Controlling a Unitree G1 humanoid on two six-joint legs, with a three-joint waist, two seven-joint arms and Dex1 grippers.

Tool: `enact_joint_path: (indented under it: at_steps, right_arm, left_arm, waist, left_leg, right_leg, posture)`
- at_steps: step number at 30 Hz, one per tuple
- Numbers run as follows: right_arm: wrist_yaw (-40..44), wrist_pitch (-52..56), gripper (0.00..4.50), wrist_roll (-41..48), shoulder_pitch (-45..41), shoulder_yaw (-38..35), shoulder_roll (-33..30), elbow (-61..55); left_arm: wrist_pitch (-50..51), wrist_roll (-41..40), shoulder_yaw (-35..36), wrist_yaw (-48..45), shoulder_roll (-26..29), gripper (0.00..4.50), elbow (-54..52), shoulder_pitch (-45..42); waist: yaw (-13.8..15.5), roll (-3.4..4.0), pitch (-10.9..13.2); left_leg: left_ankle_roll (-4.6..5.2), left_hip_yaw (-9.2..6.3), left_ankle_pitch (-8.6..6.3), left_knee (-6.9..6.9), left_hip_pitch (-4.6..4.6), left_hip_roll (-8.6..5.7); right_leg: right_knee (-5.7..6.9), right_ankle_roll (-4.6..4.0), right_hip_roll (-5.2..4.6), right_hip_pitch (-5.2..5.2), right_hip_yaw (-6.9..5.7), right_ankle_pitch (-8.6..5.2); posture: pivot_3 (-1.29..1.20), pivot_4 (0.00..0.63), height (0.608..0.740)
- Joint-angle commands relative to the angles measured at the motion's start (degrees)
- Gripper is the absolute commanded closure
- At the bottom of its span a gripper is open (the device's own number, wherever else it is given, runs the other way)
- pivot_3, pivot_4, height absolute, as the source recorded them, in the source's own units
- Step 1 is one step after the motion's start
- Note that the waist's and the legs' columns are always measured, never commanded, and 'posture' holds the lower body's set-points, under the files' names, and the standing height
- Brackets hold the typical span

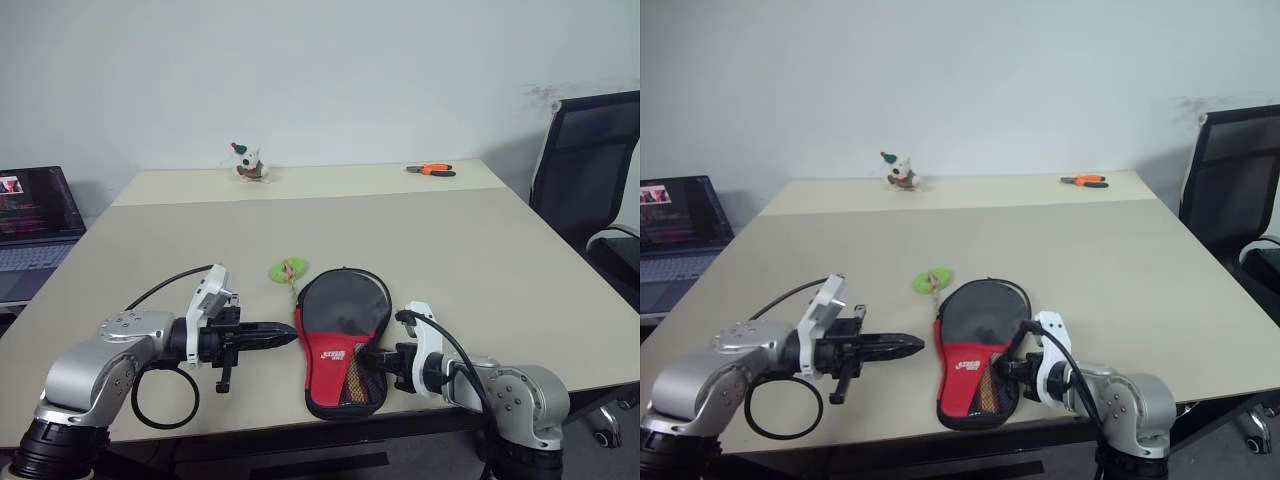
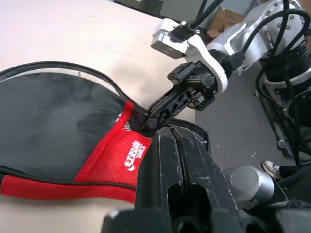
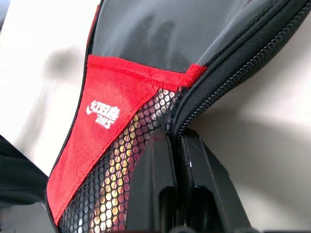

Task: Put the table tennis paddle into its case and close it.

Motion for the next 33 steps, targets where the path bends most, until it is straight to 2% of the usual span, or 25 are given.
enact_joint_path:
  at_steps: [1,3,7,13,17,22,26,29,33]
  right_arm:
    - [-1.28,0.46,4.48,3.21,-0.12,-0.28,-0.48,-2.02]
    - [-1.79,0.46,4.48,3.84,-0.47,-0.30,-0.95,-1.54]
    - [-1.74,0.46,3.51,4.78,-1.40,0.73,-3.34,-1.79]
    - [6.15,-3.18,1.36,8.02,-5.34,8.09,-15.33,-6.41]
    - [14.15,-9.35,0.01,10.82,-11.08,9.76,-23.39,-6.41]
    - [15.95,-16.55,0.01,10.06,-15.51,10.53,-23.01,0.32]
    - [16.62,-21.04,0.00,7.76,-16.06,12.90,-24.53,4.79]
    - [18.27,-22.35,0.00,7.69,-14.87,12.83,-27.83,4.81]
    - [19.18,-28.23,0.00,1.52,-14.88,16.61,-35.02,7.92]
  left_arm:
    - [-0.07,-1.13,1.34,-0.08,0.94,4.50,-1.95,-0.11]
    - [-0.22,-0.93,1.13,0.09,0.73,4.50,-1.88,-0.24]
    - [-0.51,-0.76,0.98,0.47,0.35,4.50,-1.97,-0.26]
    - [0.20,-1.06,1.21,1.84,-0.07,4.50,-1.90,0.27]
    - [1.47,-0.66,1.92,5.10,-0.49,4.50,-0.50,0.10]
    - [-0.92,2.14,2.20,10.42,-2.85,4.50,3.51,-2.09]
    - [-3.25,4.02,2.38,13.36,-5.10,3.56,5.65,-3.38]
    - [-3.85,4.39,2.91,14.36,-5.36,2.53,6.11,-3.39]
    - [-3.94,4.05,2.86,14.57,-5.27,0.96,5.74,-2.77]
  waist:
    - [-0.01,0.00,0.00]
    - [-0.01,0.00,0.00]
    - [-0.01,0.00,0.00]
    - [-0.03,0.00,0.00]
    - [-0.06,-0.02,0.01]
    - [0.00,-0.03,0.01]
    - [0.12,-0.04,0.01]
    - [0.17,-0.04,0.01]
    - [0.26,-0.04,0.01]
  left_leg:
    - [0.00,0.00,0.00,0.00,0.00,0.00]
    - [0.00,0.00,0.00,0.00,0.00,-0.01]
    - [0.00,0.00,0.00,0.00,0.00,-0.01]
    - [0.00,0.02,0.00,0.02,0.00,-0.03]
    - [0.01,0.02,0.00,0.03,0.00,-0.04]
    - [0.01,-0.01,0.00,0.03,0.01,-0.05]
    - [0.01,-0.01,0.00,0.07,-0.02,-0.05]
    - [0.02,-0.02,-0.01,0.05,-0.11,-0.04]
    - [0.05,-0.04,-0.02,0.06,-0.15,-0.06]
  right_leg:
    - [0.00,0.00,0.00,0.00,0.00,0.00]
    - [0.00,0.00,0.00,0.00,-0.01,0.00]
    - [-0.02,0.00,0.00,0.00,0.00,0.00]
    - [-0.04,0.01,0.02,0.01,0.00,0.00]
    - [-0.07,0.01,0.03,0.02,0.00,0.00]
    - [-0.15,0.01,0.05,0.07,-0.05,0.00]
    - [-0.16,0.02,0.04,0.09,-0.05,0.02]
    - [-0.19,0.02,0.00,0.04,-0.04,0.03]
    - [-0.26,0.04,-0.02,0.04,-0.07,0.05]
  posture:
    - [0.00,0.150,0.740]
    - [0.00,0.150,0.740]
    - [0.00,0.150,0.740]
    - [0.00,0.150,0.740]
    - [0.00,0.150,0.740]
    - [0.00,0.150,0.740]
    - [0.00,0.150,0.740]
    - [0.00,0.150,0.740]
    - [0.00,0.150,0.740]
